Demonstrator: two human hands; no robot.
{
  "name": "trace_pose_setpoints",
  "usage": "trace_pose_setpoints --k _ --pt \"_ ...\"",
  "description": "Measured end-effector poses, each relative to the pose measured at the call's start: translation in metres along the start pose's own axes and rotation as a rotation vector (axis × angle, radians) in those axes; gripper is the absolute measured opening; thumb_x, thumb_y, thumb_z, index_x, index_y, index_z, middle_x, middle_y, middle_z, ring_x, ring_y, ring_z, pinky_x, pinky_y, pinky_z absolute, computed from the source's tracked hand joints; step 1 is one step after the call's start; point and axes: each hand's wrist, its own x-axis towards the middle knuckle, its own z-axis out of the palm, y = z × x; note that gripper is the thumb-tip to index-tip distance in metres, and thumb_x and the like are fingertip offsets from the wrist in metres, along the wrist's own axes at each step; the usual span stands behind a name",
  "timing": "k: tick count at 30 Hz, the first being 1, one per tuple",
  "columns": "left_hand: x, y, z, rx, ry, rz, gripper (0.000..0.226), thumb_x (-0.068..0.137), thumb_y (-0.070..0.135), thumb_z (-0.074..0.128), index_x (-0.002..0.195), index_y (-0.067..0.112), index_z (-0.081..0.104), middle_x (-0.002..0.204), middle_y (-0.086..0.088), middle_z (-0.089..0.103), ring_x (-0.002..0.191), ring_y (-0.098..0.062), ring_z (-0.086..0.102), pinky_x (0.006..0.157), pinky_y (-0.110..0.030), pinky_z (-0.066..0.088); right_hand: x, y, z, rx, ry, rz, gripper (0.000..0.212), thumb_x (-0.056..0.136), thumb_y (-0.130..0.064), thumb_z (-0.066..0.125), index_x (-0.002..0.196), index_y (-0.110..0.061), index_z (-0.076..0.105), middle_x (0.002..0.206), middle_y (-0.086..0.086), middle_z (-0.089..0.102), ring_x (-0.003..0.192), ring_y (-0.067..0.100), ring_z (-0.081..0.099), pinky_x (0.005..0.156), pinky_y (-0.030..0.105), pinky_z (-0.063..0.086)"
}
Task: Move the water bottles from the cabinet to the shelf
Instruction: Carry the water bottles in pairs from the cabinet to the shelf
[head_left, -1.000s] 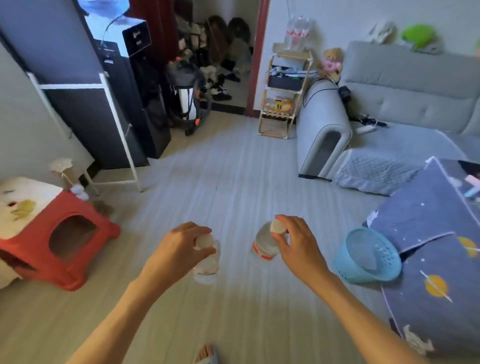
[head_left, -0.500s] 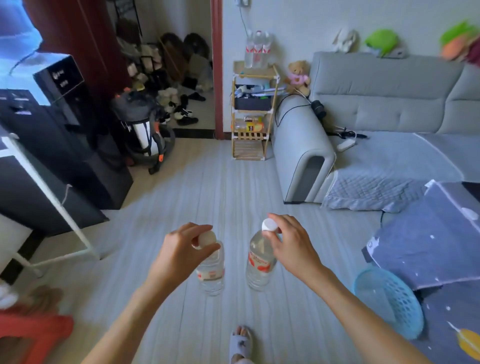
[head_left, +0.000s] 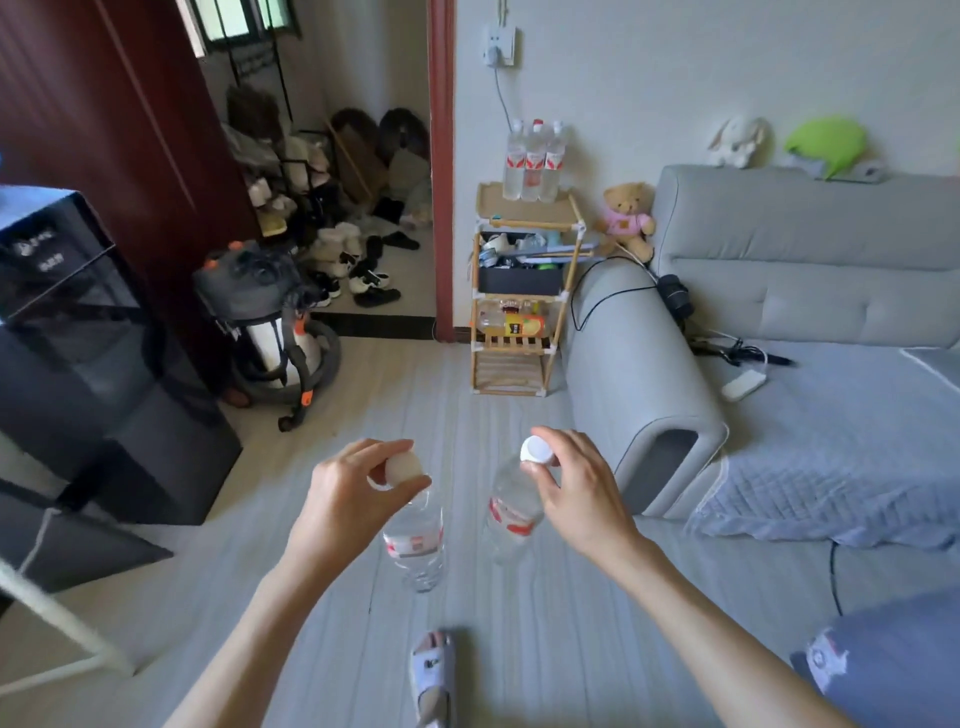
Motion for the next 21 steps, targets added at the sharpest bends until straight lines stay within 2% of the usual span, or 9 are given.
trace_pose_setpoints --k 4,7,10,13,17,21 --pt "0.106 -0.021 0.019 0.007 -0.038 0.022 0.037 0.066 0.024 0.078 0.100 0.016 0.068 0.072 0.017 0.054 0.067 -0.001 0.054 0.062 0.001 0.035 0.093 0.028 0.021 -0.041 -0.002 0.022 0.042 0.082 -0.029 0.050 0.114 -0.004 0.056 0.106 0.013 0.060 0.099 0.028 0.055 0.085 0.025 0.037" --pt "0.191 -0.026 0.031 0.012 -0.070 0.060 0.037 0.065 0.025 0.078 0.099 0.016 0.068 0.076 0.009 0.058 0.069 -0.002 0.055 0.059 -0.001 0.037 0.166 0.044 0.023 -0.053 -0.006 0.022 0.033 0.088 -0.019 0.055 0.118 -0.005 0.053 0.112 0.013 0.058 0.104 0.027 0.053 0.090 0.028 0.038" --pt "0.273 -0.023 0.044 0.026 -0.097 0.098 0.037 0.065 0.027 0.078 0.099 0.017 0.068 0.080 0.006 0.061 0.070 -0.006 0.056 0.058 -0.005 0.038 0.236 0.059 0.017 -0.028 0.071 0.029 0.032 0.086 -0.013 0.057 0.117 -0.005 0.054 0.111 0.013 0.058 0.103 0.027 0.054 0.088 0.030 0.040" --pt "0.343 -0.022 0.060 0.028 -0.124 0.124 0.036 0.064 0.028 0.079 0.098 0.019 0.068 0.082 0.003 0.063 0.072 -0.010 0.058 0.063 -0.010 0.040 0.298 0.075 0.018 -0.043 0.116 0.040 0.031 0.085 -0.013 0.059 0.114 -0.003 0.055 0.106 0.014 0.059 0.100 0.025 0.052 0.084 0.024 0.036" --pt "0.423 -0.024 0.088 0.028 -0.138 0.136 0.036 0.065 0.028 0.079 0.098 0.019 0.067 0.082 0.003 0.063 0.071 -0.008 0.058 0.064 -0.011 0.042 0.378 0.103 0.025 -0.030 0.141 0.047 0.038 0.082 -0.026 0.052 0.111 -0.003 0.057 0.101 0.012 0.061 0.095 0.013 0.047 0.082 0.011 0.030" --pt "0.501 -0.025 0.127 0.030 -0.175 0.141 0.035 0.065 0.031 0.078 0.097 0.019 0.068 0.082 0.006 0.063 0.070 -0.005 0.057 0.059 -0.007 0.041 0.461 0.143 0.028 -0.042 0.117 0.055 0.037 0.084 -0.022 0.053 0.115 -0.003 0.056 0.104 0.011 0.060 0.094 0.024 0.055 0.083 0.012 0.030"
